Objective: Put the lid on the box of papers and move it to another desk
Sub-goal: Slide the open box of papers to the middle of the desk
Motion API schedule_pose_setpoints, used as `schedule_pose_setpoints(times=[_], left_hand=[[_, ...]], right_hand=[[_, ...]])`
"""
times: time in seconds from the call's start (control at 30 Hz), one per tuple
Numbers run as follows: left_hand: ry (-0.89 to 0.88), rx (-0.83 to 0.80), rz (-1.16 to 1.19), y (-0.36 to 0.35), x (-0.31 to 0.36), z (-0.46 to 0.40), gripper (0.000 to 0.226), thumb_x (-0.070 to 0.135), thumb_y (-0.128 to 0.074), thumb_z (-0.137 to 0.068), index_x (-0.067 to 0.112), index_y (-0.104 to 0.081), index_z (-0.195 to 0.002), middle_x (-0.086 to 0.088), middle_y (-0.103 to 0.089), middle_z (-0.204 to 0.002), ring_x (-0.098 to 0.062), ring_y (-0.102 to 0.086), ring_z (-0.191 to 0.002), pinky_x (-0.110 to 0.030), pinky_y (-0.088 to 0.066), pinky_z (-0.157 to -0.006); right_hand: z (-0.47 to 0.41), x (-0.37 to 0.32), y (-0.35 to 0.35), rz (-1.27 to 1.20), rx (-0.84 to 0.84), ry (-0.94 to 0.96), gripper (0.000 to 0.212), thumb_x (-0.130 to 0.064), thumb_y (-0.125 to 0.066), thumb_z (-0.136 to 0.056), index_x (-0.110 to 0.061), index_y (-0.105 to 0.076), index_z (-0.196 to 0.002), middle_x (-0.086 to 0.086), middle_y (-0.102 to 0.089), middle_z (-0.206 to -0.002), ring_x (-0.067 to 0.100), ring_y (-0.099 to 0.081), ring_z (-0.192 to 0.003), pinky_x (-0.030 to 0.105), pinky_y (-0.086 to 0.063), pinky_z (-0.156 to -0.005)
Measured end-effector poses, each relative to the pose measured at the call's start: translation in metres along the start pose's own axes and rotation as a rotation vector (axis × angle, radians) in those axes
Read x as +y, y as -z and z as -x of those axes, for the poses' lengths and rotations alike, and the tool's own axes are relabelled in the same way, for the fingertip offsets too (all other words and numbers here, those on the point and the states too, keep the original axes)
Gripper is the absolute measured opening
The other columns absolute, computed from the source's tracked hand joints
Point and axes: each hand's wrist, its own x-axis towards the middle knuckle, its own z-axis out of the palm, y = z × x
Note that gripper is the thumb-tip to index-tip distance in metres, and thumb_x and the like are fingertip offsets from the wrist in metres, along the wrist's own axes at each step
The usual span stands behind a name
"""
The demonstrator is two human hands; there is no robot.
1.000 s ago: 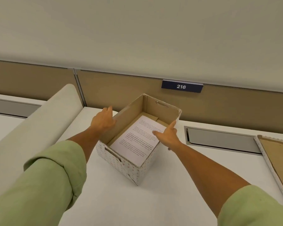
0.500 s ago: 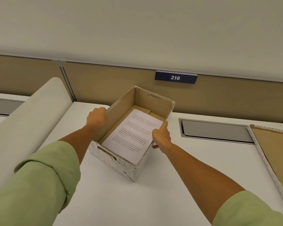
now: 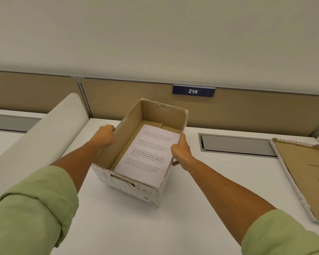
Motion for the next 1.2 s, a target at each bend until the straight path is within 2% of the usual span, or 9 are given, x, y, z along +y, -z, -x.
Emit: schedule_pose_setpoints(times=[0.07,0.2,0.33,0.43,0.63,0.83,0.93,1.1,1.2], left_hand=[[-0.016,0.007,0.008,0.003,0.005,0.016,0.033,0.010,-0.055,-0.093,0.003,-0.058,-0.126,-0.018,-0.063,-0.122,-0.031,-0.060,-0.101,-0.035,-0.047,-0.082],[-0.055,0.024,0.042,0.005,0.020,0.052,0.038,0.010,-0.057,-0.092,0.005,-0.055,-0.130,-0.017,-0.062,-0.126,-0.033,-0.060,-0.109,-0.038,-0.048,-0.090],[-0.081,0.018,0.093,-0.001,0.036,0.090,0.039,0.009,-0.054,-0.095,0.008,-0.047,-0.134,-0.017,-0.057,-0.130,-0.031,-0.057,-0.107,-0.039,-0.047,-0.091],[-0.093,-0.011,0.144,-0.003,0.046,0.122,0.040,0.014,-0.053,-0.098,0.011,-0.044,-0.137,-0.014,-0.054,-0.135,-0.032,-0.055,-0.115,-0.043,-0.047,-0.095],[-0.138,0.021,0.133,-0.012,0.072,0.193,0.043,0.020,-0.056,-0.097,0.010,-0.048,-0.139,-0.012,-0.055,-0.140,-0.032,-0.054,-0.125,-0.044,-0.044,-0.104],[-0.175,0.131,0.148,-0.024,0.103,0.257,0.043,0.025,-0.058,-0.096,0.008,-0.054,-0.135,-0.013,-0.060,-0.134,-0.033,-0.059,-0.119,-0.045,-0.046,-0.102],[-0.191,0.185,0.150,-0.036,0.113,0.283,0.040,0.024,-0.057,-0.096,0.007,-0.056,-0.132,-0.014,-0.063,-0.130,-0.033,-0.062,-0.114,-0.043,-0.048,-0.099],[-0.220,0.214,0.161,-0.063,0.123,0.311,0.033,0.024,-0.056,-0.097,0.005,-0.060,-0.123,-0.015,-0.067,-0.118,-0.030,-0.065,-0.101,-0.033,-0.048,-0.084],[-0.225,0.203,0.168,-0.076,0.129,0.318,0.030,0.026,-0.055,-0.097,0.006,-0.062,-0.120,-0.013,-0.068,-0.114,-0.026,-0.064,-0.094,-0.030,-0.046,-0.079]], right_hand=[[0.012,0.003,0.009,0.005,-0.012,0.010,0.048,-0.020,-0.049,-0.099,-0.036,-0.028,-0.139,-0.002,-0.064,-0.113,0.020,-0.066,-0.090,0.041,-0.061,-0.055],[0.040,0.012,0.030,0.011,-0.018,0.032,0.045,-0.017,-0.049,-0.099,-0.036,-0.032,-0.136,-0.001,-0.064,-0.122,0.028,-0.067,-0.101,0.043,-0.062,-0.055],[0.070,0.022,0.054,-0.011,-0.028,0.051,0.045,-0.013,-0.048,-0.099,-0.034,-0.034,-0.136,-0.001,-0.063,-0.125,0.029,-0.065,-0.106,0.048,-0.063,-0.062],[0.091,0.031,0.074,-0.026,-0.032,0.065,0.049,-0.012,-0.047,-0.100,-0.033,-0.032,-0.142,-0.002,-0.062,-0.127,0.032,-0.063,-0.111,0.055,-0.061,-0.071],[0.137,0.051,0.124,-0.016,0.025,0.120,0.051,-0.014,-0.048,-0.098,-0.036,-0.037,-0.143,0.002,-0.066,-0.123,0.034,-0.066,-0.106,0.063,-0.059,-0.069],[0.187,0.071,0.171,-0.020,0.087,0.183,0.041,-0.018,-0.056,-0.096,-0.034,-0.051,-0.133,-0.003,-0.069,-0.117,0.032,-0.069,-0.101,0.054,-0.062,-0.063],[0.210,0.083,0.190,-0.007,0.090,0.207,0.043,-0.022,-0.057,-0.097,-0.033,-0.050,-0.138,-0.005,-0.066,-0.120,0.029,-0.068,-0.101,0.049,-0.064,-0.066],[0.233,0.106,0.210,0.024,0.063,0.208,0.039,-0.025,-0.057,-0.099,-0.031,-0.050,-0.137,-0.004,-0.064,-0.122,0.025,-0.066,-0.097,0.035,-0.057,-0.052],[0.239,0.116,0.216,0.038,0.068,0.193,0.038,-0.026,-0.054,-0.101,-0.030,-0.048,-0.138,-0.003,-0.063,-0.120,0.026,-0.064,-0.099,0.038,-0.056,-0.058]])
